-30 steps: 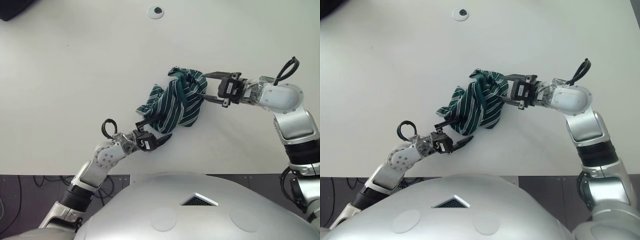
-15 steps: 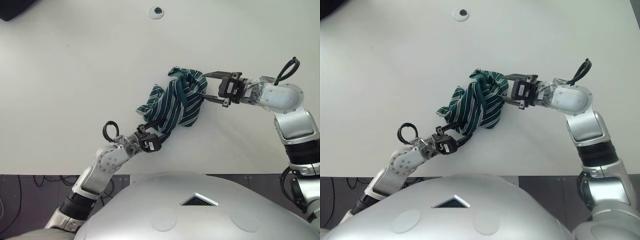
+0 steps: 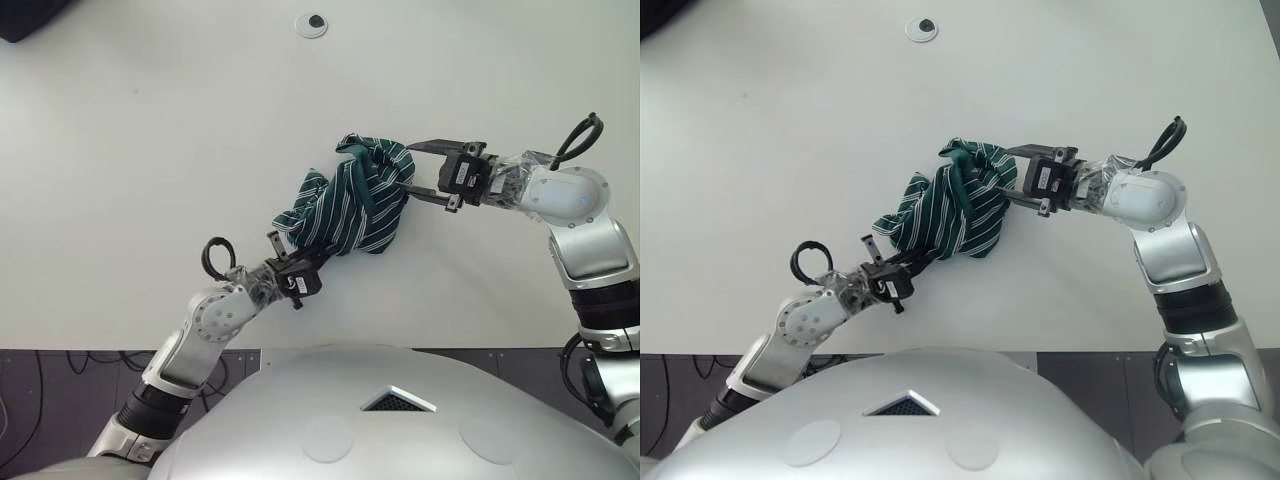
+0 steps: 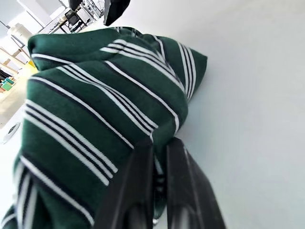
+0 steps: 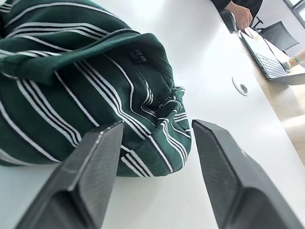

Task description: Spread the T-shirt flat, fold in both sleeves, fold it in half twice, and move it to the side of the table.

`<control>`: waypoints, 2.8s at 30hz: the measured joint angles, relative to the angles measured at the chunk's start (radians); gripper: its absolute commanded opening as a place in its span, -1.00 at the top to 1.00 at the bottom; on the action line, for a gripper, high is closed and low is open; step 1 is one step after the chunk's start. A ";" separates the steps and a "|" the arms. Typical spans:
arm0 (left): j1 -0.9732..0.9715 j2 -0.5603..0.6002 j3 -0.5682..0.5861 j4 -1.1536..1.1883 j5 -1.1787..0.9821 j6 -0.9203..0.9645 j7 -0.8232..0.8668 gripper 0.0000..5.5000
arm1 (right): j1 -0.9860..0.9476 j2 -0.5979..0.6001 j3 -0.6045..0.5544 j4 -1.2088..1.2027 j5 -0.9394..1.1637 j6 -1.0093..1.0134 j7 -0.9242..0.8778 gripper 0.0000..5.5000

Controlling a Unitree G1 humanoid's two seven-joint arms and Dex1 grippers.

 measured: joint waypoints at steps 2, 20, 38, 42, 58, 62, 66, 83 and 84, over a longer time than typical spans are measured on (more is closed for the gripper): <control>0.000 0.002 0.001 -0.003 0.000 0.000 0.000 0.99 | 0.000 0.000 0.000 0.000 0.000 -0.002 0.000 0.04; -0.064 0.135 0.479 -0.091 -0.771 0.069 -0.119 0.99 | 0.086 0.037 0.143 0.043 -0.067 -0.136 0.075 0.04; -0.115 0.031 0.583 0.033 -0.853 -0.149 -0.257 0.99 | 0.221 0.030 -0.085 -0.244 0.379 0.190 0.057 0.04; -0.107 0.017 0.604 -0.058 -0.908 -0.137 -0.259 0.99 | 0.225 0.043 -0.103 -0.264 0.431 0.368 -0.029 0.04; -0.148 0.025 0.661 -0.354 -1.009 0.029 -0.145 0.99 | 0.217 0.158 -0.207 -0.415 0.879 0.949 -0.253 0.04; -0.147 0.025 0.669 -0.356 -0.998 0.036 -0.148 0.99 | 0.230 0.157 -0.212 -0.480 0.934 0.974 -0.294 0.04; -0.141 0.024 0.672 -0.364 -0.991 0.038 -0.155 0.99 | 0.243 0.158 -0.171 -0.500 0.899 0.975 -0.350 0.04; -0.089 0.011 0.676 -0.401 -0.981 0.030 -0.176 1.00 | 0.240 0.191 -0.099 -0.502 0.807 0.965 -0.415 0.74; -0.087 0.009 0.676 -0.401 -0.981 0.028 -0.177 1.00 | 0.240 0.191 -0.099 -0.502 0.807 0.965 -0.415 0.79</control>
